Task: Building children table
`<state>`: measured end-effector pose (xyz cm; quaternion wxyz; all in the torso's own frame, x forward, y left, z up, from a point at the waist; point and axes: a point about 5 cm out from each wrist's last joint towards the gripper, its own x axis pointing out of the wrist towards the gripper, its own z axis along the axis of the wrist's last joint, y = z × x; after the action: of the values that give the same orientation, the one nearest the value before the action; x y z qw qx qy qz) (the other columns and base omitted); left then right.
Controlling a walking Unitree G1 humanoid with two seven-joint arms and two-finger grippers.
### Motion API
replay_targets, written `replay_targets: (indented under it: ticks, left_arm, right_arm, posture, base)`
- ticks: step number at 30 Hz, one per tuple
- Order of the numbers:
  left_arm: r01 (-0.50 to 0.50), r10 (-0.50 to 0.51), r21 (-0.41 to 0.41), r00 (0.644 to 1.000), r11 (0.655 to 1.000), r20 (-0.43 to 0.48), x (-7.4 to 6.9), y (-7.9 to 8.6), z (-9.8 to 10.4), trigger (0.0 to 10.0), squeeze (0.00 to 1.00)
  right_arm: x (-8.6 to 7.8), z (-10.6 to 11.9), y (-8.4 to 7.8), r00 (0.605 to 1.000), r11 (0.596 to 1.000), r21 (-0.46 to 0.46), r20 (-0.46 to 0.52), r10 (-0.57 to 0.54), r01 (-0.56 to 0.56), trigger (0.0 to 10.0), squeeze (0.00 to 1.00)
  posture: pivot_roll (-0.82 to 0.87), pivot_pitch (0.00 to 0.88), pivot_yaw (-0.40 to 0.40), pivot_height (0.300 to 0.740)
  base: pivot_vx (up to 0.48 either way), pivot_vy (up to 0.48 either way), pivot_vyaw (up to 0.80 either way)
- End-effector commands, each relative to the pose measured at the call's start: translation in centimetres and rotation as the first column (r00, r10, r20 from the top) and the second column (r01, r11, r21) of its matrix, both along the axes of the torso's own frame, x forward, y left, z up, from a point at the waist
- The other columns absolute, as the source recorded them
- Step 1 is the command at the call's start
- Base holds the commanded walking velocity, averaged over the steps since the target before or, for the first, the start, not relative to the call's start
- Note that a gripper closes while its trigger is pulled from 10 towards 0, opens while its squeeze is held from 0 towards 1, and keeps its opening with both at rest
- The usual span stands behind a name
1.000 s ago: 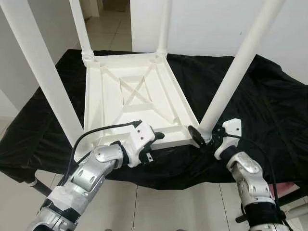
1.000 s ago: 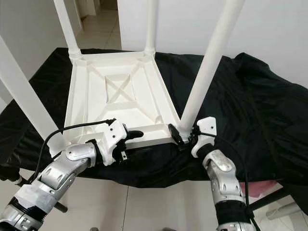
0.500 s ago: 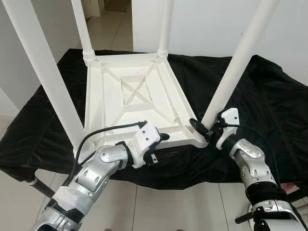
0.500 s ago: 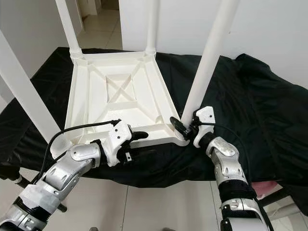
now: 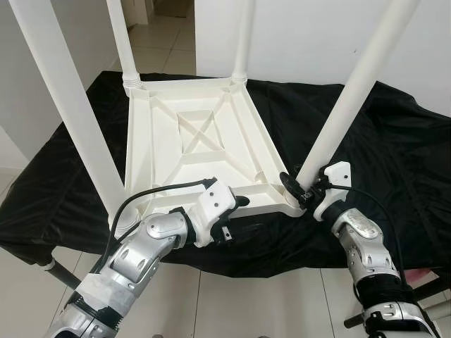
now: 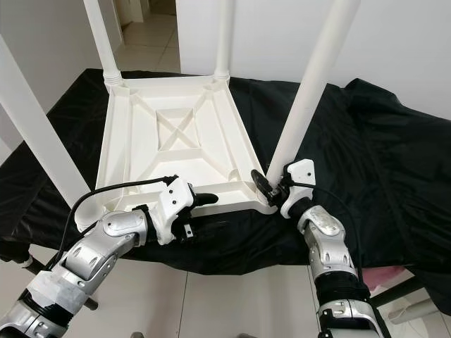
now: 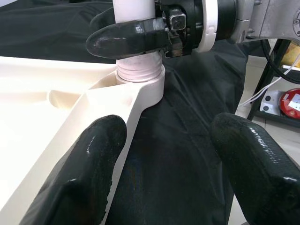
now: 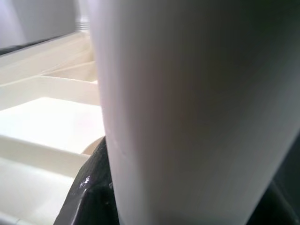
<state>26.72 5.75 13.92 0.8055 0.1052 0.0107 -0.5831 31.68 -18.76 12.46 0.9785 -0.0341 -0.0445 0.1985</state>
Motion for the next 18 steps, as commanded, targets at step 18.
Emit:
replay_targets:
  ticks: [18]
  left_arm:
    - [0.036, -0.036, 0.008, 0.999, 0.999, -0.014, 0.1, -0.2, 0.0, 10.0, 0.0]
  right_arm:
    - [-2.4, -2.3, 4.6, 0.826, 0.824, 0.096, -0.162, -0.54, 0.558, 10.0, 0.0]
  posture:
    - [-0.02, 0.0, -0.067, 0.74]
  base:
    - [0.0, 0.0, 0.0]
